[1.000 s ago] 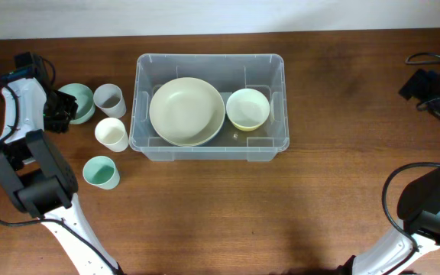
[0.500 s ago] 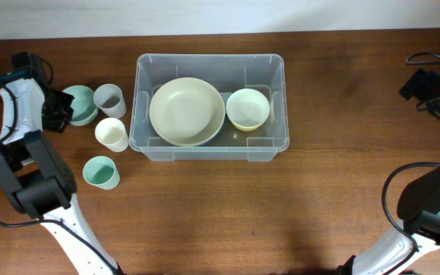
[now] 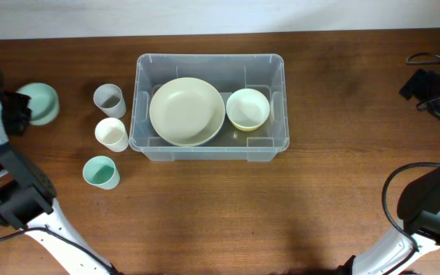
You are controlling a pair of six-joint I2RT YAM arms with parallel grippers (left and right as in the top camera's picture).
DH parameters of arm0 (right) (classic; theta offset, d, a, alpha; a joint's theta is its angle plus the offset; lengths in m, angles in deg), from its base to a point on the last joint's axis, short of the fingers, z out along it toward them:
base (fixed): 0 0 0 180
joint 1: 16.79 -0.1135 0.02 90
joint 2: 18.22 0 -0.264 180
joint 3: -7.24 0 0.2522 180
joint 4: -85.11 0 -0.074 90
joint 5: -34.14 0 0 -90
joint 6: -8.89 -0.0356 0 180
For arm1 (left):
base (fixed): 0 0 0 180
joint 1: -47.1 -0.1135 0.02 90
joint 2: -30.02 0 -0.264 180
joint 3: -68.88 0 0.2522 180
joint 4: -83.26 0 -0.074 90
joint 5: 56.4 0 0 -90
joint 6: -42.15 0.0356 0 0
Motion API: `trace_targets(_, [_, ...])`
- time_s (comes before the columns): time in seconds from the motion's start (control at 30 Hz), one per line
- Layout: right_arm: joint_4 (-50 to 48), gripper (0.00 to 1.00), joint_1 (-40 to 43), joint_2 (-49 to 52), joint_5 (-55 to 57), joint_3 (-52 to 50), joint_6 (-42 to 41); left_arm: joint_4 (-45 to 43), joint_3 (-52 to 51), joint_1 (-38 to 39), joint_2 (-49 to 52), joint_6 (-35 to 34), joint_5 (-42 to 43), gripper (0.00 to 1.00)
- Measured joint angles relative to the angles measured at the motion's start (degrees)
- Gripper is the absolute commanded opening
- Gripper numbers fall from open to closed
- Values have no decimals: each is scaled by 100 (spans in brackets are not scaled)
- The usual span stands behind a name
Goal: Pack container
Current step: 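Grip the mint green bowl rim with the left gripper and lift, then carry the mint green bowl over the container's right side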
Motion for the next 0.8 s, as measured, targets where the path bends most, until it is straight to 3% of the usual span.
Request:
trace_targets(0.27, [0,99,0,0,0,0,4,107,1204,107,-74,706,776,1])
trace_targets(0.43, [0,99,0,0,0,0,4,162,1419,651,-520,1436,1362,1])
trace_targets(0.6, [0,99,0,0,0,0,2,358,1475,1912,-1128,2090,1593,1])
trace_targets(0.8, [0,99,0,0,0,0,2,509,1543,3624,-1410,2402,1755,1])
